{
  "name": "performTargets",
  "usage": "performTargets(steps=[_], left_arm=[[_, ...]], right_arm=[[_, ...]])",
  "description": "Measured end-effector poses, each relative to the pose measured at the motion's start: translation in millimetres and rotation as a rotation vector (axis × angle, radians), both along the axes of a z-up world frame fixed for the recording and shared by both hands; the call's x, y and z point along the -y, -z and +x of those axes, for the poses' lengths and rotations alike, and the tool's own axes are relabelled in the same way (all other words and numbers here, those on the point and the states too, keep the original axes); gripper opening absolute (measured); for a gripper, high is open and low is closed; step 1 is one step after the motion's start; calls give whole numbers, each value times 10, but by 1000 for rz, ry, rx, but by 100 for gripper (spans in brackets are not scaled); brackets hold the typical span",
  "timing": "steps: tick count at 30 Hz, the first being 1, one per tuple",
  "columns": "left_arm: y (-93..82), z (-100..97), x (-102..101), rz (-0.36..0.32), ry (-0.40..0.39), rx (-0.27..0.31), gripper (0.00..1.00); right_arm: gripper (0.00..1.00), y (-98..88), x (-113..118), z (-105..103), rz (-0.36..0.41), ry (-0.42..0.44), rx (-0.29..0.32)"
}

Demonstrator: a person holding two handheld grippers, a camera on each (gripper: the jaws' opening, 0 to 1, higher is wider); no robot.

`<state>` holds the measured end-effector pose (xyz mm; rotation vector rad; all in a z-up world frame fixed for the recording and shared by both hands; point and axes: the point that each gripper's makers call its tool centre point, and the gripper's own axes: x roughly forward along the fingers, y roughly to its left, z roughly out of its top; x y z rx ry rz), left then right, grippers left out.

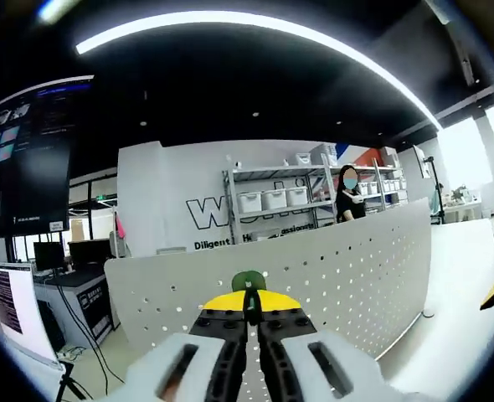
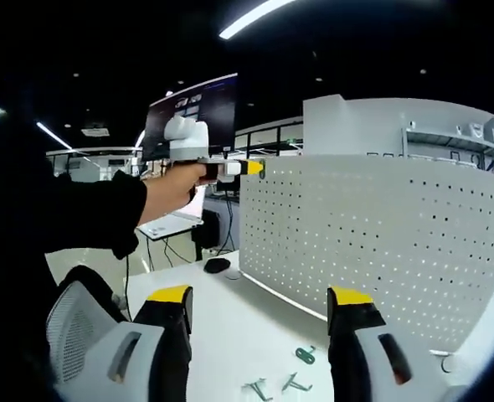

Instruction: Insert the hook assembly into the mounting plate slot until the hook locks in place.

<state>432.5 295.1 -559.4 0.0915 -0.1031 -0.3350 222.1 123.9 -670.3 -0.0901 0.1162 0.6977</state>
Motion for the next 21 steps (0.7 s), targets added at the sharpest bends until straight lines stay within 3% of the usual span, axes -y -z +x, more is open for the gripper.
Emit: performTargets(steps=[8,21], left_arm=[[51,220,44,-20,-24,-10,3],[138,388,93,-35,-46,-24,3]], right_arm=[[62,18,50,28,1,11,-9],[62,31,102,44,11,24,-13]])
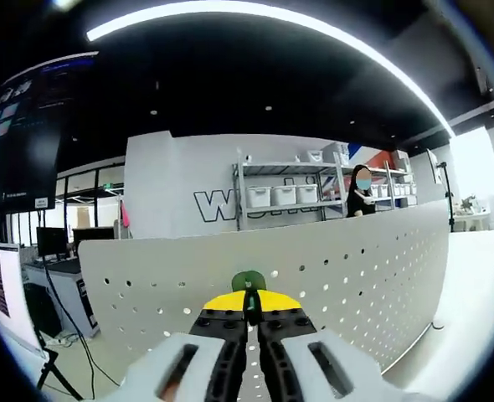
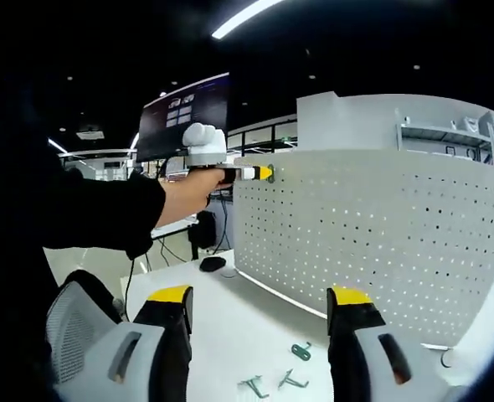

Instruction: Insert the hook assembly into the mounting plate slot until the hook locks in place.

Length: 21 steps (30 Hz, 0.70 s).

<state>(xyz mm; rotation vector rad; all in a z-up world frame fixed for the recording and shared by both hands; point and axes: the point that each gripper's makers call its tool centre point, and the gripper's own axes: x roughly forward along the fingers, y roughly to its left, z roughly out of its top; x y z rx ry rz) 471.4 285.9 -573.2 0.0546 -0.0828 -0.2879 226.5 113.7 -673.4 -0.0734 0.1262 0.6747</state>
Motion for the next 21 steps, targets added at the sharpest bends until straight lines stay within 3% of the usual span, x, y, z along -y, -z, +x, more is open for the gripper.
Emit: performTargets(steps=[21], left_arm=[[14,107,2,55,-31,19,3]], right_arm=[[62,26,45,33,19,6,-11]])
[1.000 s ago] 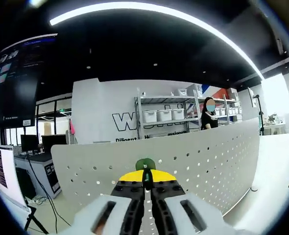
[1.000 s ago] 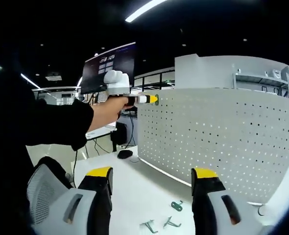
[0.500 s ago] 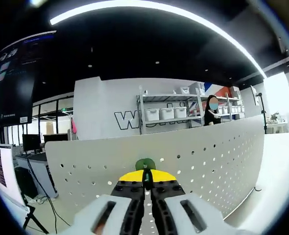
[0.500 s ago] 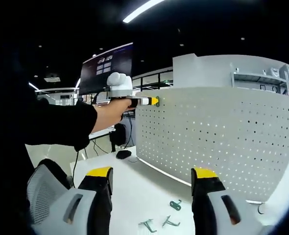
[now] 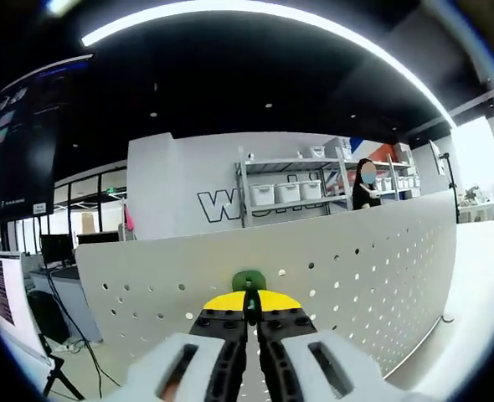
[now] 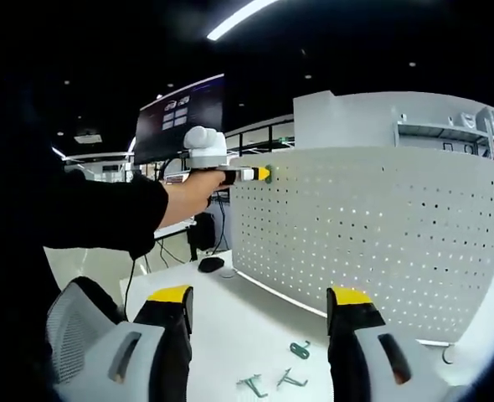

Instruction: Insert the hook assembly into the mounting plate slot until the hook locks in place.

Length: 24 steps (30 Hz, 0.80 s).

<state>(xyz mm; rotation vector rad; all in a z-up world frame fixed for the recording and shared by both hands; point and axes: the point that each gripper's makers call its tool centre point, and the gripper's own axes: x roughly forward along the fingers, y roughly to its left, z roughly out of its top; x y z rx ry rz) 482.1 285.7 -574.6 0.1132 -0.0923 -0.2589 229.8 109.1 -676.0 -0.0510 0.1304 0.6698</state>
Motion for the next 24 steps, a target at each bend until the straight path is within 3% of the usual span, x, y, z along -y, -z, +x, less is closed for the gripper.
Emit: performTargets(steps=[9,10,17,24], left_arm=[[0,-8,28,129,-65,65,4],[39,6,18,133,-84,48,5],[71,-7,8,110,-82,41,5],[156,-87,-89,69,-82,2,14]], right_arm=[[62,-8,8,-2,7,3,1],[62,-10,8,-4,8,3,1],[62,-21,53,-17,10,15,4],[62,-30,41,-31,8,13,8]])
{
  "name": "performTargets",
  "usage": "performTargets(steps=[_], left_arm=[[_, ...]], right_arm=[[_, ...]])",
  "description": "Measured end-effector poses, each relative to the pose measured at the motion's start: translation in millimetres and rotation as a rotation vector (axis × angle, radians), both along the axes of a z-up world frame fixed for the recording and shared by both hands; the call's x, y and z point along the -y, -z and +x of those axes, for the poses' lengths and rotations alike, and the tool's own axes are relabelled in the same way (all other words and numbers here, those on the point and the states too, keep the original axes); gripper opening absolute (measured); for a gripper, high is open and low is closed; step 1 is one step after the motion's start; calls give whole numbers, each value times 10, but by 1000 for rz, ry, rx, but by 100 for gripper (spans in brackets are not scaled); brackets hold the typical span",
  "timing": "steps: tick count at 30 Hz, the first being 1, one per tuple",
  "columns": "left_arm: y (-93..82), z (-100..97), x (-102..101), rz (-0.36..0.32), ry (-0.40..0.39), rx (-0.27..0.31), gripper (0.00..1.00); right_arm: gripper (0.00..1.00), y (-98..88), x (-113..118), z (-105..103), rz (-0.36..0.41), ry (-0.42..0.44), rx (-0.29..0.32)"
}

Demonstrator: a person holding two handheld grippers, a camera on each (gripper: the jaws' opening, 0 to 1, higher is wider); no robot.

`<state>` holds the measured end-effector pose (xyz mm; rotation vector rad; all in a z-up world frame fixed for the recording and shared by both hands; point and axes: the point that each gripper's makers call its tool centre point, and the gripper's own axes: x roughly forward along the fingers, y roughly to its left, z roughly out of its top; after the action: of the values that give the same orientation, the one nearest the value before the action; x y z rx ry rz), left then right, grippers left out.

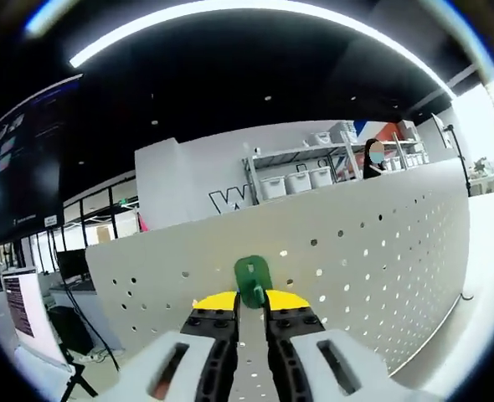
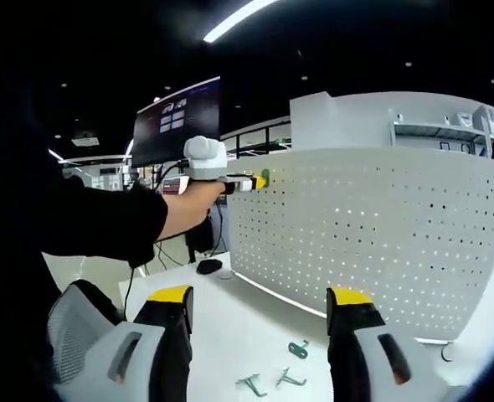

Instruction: Insert the hook assembly into the mounting plate slot until the hook locks in place.

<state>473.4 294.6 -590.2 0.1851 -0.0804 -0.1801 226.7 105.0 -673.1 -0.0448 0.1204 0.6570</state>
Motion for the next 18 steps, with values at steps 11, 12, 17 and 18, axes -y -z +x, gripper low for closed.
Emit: performTargets(steps=[11,12,17,18], left_arm=[[73,-253,-90,6,9,-4,19],[95,-285,-90,8,13,-7,20],[185,-408,-100,-1,24,-23,21],[198,-431,-100,-4,26,-25,21]], right_arm=[[62,26,-2,-37,-10,-5,-5],[62,32,-3,-38,-11,-6,-7],[62,33,-6,-39,-17,-10,-8],[62,32,-1,-37,-19,-10,-7]])
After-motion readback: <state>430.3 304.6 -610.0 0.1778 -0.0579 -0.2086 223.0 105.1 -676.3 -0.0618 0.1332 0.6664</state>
